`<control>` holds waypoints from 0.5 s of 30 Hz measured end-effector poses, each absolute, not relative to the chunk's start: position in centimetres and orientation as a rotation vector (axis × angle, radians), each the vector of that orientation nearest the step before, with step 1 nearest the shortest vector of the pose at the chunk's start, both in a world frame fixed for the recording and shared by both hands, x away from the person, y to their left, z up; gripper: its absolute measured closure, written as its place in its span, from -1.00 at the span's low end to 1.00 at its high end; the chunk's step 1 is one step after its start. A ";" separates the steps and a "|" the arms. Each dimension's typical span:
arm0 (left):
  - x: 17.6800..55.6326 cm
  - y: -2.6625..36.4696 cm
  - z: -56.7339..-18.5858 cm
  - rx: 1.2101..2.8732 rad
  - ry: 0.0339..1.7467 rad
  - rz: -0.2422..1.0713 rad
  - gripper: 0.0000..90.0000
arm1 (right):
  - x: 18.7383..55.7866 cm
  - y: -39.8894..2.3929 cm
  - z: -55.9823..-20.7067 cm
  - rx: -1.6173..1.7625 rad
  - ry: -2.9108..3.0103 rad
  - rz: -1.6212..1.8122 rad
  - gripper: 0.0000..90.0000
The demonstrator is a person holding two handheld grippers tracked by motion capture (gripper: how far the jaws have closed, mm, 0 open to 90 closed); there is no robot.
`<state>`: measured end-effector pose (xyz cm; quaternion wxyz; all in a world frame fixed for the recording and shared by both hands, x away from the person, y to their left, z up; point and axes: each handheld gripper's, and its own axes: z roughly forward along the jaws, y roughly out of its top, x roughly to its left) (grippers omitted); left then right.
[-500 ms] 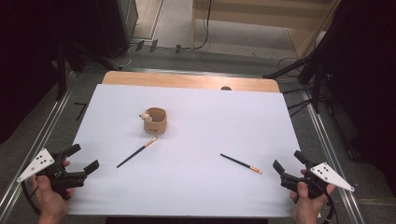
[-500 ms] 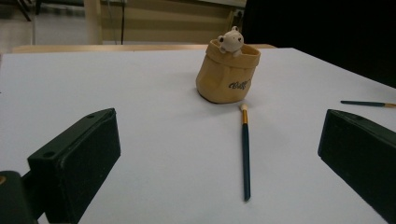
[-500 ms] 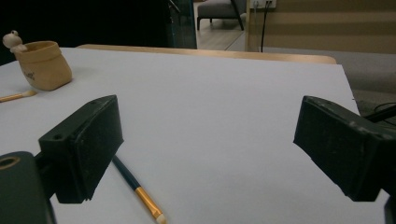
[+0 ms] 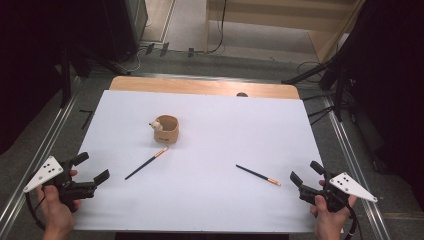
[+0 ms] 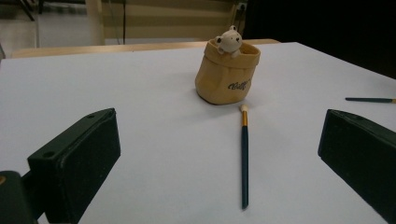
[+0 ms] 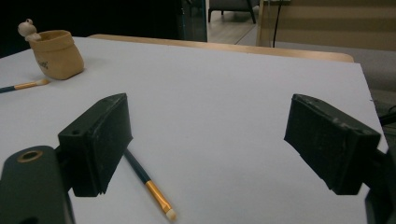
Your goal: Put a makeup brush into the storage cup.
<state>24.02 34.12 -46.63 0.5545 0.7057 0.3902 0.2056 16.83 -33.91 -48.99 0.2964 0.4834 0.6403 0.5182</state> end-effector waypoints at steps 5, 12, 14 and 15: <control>24.6 33.3 -45.2 1.697 0.918 0.469 -1.00 | 16.8 -33.8 -48.7 1.274 1.704 1.385 -0.67; 25.5 33.2 -44.3 1.718 0.952 0.397 -1.00 | 16.8 -33.8 -48.7 1.284 1.696 1.400 -0.67; 25.6 33.3 -44.1 1.720 0.971 0.409 -1.00 | 16.8 -33.9 -48.7 1.283 1.689 1.404 -0.67; 25.5 33.4 -44.0 1.718 0.971 0.427 -1.00 | 16.8 -34.0 -48.7 1.277 1.689 1.403 -0.67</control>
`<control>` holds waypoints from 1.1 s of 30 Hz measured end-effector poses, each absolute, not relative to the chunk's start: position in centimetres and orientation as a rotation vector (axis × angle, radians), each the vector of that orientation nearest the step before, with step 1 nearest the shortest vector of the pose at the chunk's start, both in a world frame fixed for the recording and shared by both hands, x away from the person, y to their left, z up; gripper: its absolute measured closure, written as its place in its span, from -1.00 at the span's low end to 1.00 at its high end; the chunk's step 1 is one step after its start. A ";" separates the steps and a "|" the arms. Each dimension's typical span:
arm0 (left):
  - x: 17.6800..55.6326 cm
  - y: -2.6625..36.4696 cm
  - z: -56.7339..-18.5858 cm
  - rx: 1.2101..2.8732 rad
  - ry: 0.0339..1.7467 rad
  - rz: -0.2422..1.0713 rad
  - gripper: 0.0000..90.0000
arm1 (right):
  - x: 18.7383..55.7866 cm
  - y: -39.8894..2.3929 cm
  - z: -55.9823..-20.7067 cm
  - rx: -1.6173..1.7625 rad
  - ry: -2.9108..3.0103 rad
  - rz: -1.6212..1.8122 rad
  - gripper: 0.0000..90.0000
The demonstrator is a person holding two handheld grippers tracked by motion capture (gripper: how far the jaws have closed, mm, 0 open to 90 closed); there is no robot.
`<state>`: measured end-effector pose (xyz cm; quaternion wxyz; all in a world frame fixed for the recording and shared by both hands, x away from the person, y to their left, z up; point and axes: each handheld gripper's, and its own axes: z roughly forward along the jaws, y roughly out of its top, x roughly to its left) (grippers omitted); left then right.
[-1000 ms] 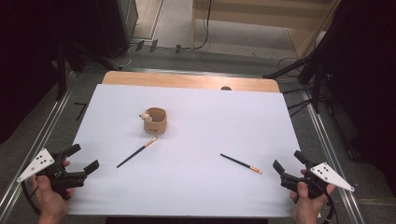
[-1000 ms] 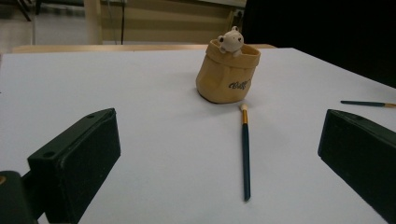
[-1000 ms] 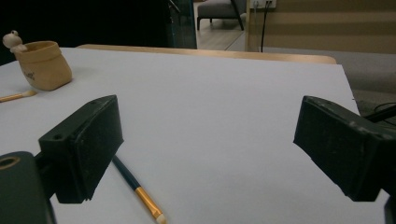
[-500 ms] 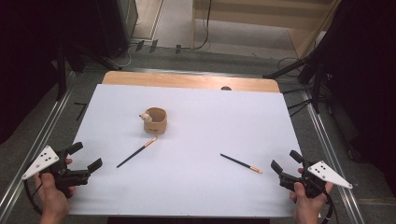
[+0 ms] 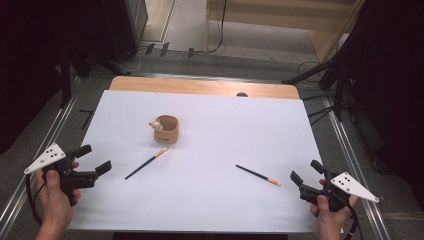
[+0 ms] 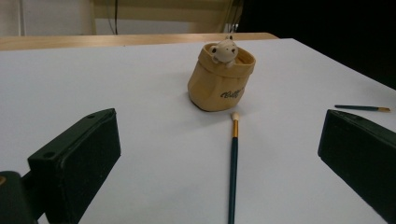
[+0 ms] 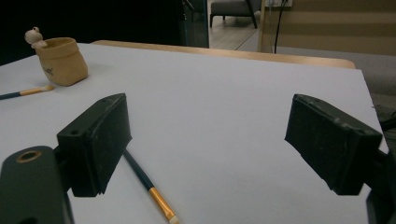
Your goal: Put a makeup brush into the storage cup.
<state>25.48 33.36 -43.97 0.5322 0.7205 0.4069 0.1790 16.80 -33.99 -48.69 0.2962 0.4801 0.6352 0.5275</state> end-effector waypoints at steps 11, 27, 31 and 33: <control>22.4 33.2 -43.5 1.654 0.936 0.559 -1.00 | 16.6 -34.1 -48.9 1.275 1.702 1.410 -0.67; 20.3 34.9 -40.8 1.635 0.968 0.618 -1.00 | 17.5 -33.5 -49.3 1.253 1.744 1.404 -0.67; 20.9 35.1 -41.1 1.675 0.979 0.634 -1.00 | 17.7 -33.6 -49.4 1.268 1.740 1.406 -0.67; 20.8 35.5 -41.2 1.663 0.994 0.621 -1.00 | 17.7 -33.6 -49.4 1.266 1.741 1.404 -0.67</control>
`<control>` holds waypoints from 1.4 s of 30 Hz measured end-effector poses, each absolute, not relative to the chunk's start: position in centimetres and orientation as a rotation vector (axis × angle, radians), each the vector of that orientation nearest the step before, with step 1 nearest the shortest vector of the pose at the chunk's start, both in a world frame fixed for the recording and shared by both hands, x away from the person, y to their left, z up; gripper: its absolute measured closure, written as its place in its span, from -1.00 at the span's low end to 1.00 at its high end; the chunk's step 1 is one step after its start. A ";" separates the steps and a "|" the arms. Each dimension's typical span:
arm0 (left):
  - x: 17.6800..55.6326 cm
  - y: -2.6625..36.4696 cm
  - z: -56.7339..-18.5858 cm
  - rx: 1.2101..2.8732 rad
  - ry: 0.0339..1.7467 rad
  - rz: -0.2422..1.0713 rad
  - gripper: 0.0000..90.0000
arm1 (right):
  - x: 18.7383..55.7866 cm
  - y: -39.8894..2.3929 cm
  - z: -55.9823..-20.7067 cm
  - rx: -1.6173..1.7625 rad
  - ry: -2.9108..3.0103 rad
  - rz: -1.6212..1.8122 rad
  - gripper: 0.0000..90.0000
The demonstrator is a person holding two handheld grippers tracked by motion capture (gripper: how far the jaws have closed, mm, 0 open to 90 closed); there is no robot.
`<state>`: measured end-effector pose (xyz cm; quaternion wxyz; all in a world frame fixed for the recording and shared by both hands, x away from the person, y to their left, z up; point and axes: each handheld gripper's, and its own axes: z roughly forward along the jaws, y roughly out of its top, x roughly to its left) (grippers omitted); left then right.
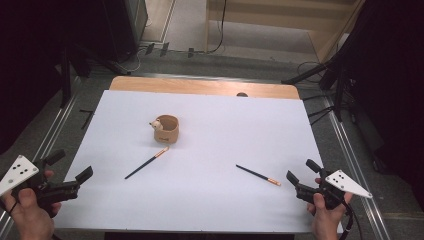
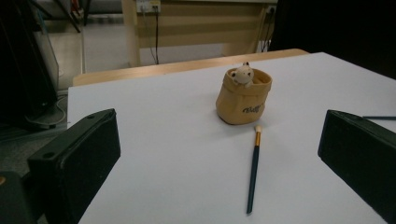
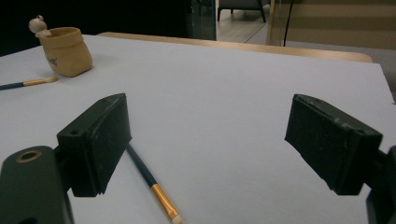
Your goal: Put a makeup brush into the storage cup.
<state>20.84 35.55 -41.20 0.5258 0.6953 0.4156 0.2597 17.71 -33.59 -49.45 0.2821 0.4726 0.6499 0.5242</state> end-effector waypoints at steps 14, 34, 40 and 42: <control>21.4 33.4 -40.4 1.730 0.965 0.636 -1.00 | 17.3 -33.7 -49.4 1.281 1.726 1.387 -0.67; 26.8 27.0 -39.7 1.912 0.930 0.515 -1.00 | 17.1 -33.6 -49.3 1.259 1.724 1.365 -0.68; 27.4 26.6 -39.8 1.925 0.931 0.492 -1.00 | 17.1 -33.5 -49.3 1.257 1.722 1.361 -0.68; 27.4 26.5 -39.9 1.930 0.928 0.491 -1.00 | 17.1 -33.5 -49.3 1.256 1.726 1.362 -0.68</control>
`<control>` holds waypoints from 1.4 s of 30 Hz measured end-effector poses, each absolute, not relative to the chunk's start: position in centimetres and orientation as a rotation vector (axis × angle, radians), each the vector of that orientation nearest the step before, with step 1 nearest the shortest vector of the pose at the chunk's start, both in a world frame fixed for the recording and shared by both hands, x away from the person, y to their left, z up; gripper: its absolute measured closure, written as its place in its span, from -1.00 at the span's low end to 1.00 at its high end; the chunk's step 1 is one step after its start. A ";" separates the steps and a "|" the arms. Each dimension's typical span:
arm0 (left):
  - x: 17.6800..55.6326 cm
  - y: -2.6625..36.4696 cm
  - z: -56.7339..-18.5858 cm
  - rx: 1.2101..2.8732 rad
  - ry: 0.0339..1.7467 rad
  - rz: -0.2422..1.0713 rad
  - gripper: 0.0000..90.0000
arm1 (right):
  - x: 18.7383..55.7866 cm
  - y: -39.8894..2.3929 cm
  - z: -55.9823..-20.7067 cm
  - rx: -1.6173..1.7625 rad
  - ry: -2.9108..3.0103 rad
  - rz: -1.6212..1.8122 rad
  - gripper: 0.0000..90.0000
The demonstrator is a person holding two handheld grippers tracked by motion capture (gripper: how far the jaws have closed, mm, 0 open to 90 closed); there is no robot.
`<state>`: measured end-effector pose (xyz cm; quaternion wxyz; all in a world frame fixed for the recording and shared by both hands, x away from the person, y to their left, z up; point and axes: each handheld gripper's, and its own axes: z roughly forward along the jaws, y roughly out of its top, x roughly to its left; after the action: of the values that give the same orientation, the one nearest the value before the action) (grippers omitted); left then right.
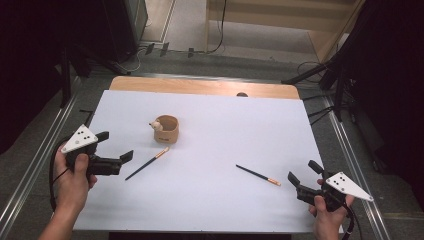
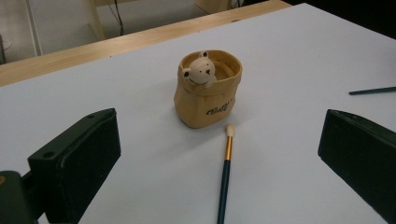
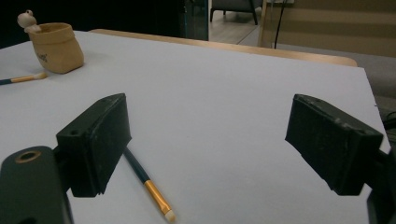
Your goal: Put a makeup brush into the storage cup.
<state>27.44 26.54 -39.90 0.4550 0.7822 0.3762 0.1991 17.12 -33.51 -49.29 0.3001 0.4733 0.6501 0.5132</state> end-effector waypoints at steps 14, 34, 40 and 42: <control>29.2 24.9 -40.8 2.105 0.954 0.442 -1.00 | 17.2 -33.3 -49.4 1.255 1.741 1.360 -0.68; 31.7 21.8 -41.6 2.410 0.946 0.339 -0.96 | 17.2 -33.3 -49.4 1.254 1.742 1.361 -0.68; 32.3 21.0 -41.9 2.496 0.946 0.315 -0.90 | 17.2 -33.3 -49.4 1.252 1.743 1.364 -0.68; 32.5 20.8 -42.0 2.528 0.951 0.312 -0.89 | 17.2 -33.2 -49.4 1.256 1.740 1.363 -0.73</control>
<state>32.48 20.80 -41.97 0.2095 0.9091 0.3421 0.1121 17.24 -33.25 -49.42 0.2951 0.4720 0.6540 0.5122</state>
